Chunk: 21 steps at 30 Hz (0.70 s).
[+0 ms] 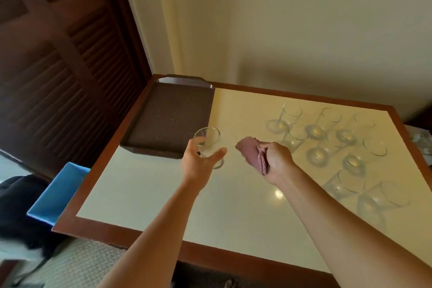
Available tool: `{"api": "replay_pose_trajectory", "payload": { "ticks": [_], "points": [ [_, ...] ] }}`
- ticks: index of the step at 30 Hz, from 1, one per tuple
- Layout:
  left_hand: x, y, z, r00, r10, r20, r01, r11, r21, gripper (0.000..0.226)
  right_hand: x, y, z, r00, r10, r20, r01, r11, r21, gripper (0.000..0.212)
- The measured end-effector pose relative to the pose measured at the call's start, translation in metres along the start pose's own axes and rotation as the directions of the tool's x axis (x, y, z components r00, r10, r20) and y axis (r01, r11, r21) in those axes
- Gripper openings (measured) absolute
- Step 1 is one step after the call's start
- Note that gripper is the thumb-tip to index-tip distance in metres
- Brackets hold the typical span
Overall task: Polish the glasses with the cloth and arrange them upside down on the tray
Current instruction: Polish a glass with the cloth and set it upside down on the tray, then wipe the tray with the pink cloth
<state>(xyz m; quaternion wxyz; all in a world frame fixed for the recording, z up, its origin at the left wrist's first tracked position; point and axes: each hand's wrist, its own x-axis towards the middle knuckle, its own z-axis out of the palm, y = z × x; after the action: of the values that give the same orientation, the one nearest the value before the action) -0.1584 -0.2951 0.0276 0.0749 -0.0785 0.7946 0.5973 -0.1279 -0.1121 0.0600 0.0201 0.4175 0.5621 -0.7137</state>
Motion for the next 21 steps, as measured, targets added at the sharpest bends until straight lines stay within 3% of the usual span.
{"api": "replay_pose_trajectory", "payload": {
  "ticks": [2, 7, 14, 19, 21],
  "points": [
    [0.0, -0.029, -0.009, 0.997, -0.043, 0.066, 0.037, 0.996, 0.082, 0.074, 0.009, 0.001, 0.006, 1.0, -0.002, -0.023, 0.001, 1.0, -0.011, 0.038],
    [0.011, -0.069, -0.033, 0.985, -0.074, 0.153, 0.038, 0.974, 0.223, 0.079, 0.019, 0.005, 0.047, 1.0, 0.028, 0.001, -0.028, 0.999, -0.033, 0.025],
    [0.038, -0.091, -0.051, 0.972, -0.006, 0.235, -0.052, 0.97, 0.239, 0.072, 0.032, 0.001, 0.106, 0.998, 0.027, 0.061, -0.022, 0.996, -0.084, 0.019],
    [0.047, -0.098, -0.067, 0.926, -0.003, 0.378, -0.121, 0.945, 0.304, 0.087, 0.035, -0.003, 0.174, 0.981, -0.138, 0.139, 0.166, 0.962, -0.218, 0.012],
    [0.057, -0.098, -0.093, 0.911, -0.015, 0.411, -0.169, 0.897, 0.408, 0.08, 0.033, 0.002, 0.211, 0.942, -0.269, 0.2, 0.328, 0.862, -0.385, 0.015]
  ]
}}
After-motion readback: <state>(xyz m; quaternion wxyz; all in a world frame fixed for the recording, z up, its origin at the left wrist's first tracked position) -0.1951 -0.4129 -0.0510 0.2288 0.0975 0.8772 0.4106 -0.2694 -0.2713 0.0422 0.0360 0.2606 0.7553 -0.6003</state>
